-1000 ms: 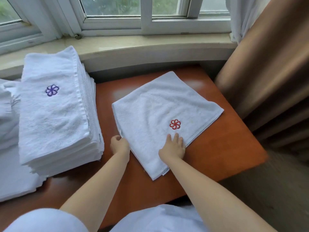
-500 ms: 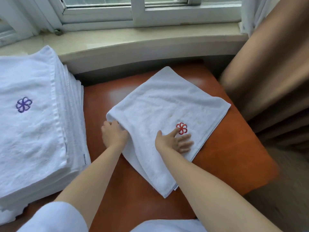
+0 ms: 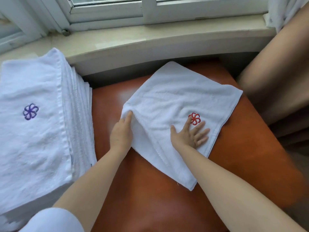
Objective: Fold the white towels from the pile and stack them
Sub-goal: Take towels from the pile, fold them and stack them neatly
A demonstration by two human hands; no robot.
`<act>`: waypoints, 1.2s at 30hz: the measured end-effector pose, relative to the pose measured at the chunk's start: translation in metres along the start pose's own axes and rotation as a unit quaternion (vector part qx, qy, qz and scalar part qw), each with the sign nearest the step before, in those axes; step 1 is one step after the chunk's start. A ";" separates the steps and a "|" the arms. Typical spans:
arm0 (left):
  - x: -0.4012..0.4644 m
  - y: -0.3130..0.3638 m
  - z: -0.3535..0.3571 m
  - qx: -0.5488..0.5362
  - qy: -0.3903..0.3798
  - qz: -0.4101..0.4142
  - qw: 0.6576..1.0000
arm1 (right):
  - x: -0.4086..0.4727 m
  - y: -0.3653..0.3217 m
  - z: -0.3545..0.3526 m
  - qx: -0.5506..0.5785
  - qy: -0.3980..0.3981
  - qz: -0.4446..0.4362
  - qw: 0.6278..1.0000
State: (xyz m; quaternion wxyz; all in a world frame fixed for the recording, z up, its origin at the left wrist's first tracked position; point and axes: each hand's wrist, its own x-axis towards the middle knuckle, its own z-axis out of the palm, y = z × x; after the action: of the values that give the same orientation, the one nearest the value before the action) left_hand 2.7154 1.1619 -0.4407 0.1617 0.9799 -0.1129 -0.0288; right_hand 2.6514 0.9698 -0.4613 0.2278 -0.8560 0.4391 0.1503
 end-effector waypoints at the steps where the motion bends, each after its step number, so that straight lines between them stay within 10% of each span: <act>1: -0.003 -0.001 -0.003 -0.043 0.014 -0.034 0.998 | 0.008 0.002 -0.008 -0.010 -0.009 -0.021 1.000; 11: -0.069 -0.010 -0.005 -0.370 0.126 -0.398 0.830 | -0.081 -0.011 0.012 -0.024 0.038 -0.310 0.950; 17: -0.090 -0.020 -0.005 -0.549 0.080 -0.400 0.729 | -0.116 0.035 0.044 -0.121 0.007 -0.367 0.922; 31: -0.132 -0.003 -0.001 -0.604 0.161 -0.444 0.642 | -0.140 0.065 0.017 0.004 0.196 -0.472 0.860; 36: -0.139 -0.005 -0.006 -0.628 0.139 -0.465 0.608 | -0.132 0.085 0.011 -0.084 0.025 -0.482 0.872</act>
State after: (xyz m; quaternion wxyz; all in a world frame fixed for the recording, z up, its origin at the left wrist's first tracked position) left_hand 2.5816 1.2009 -0.4337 0.7157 0.5511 0.4281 -0.0270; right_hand 2.5058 1.0224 -0.4325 0.1880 -0.9808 -0.0363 0.0366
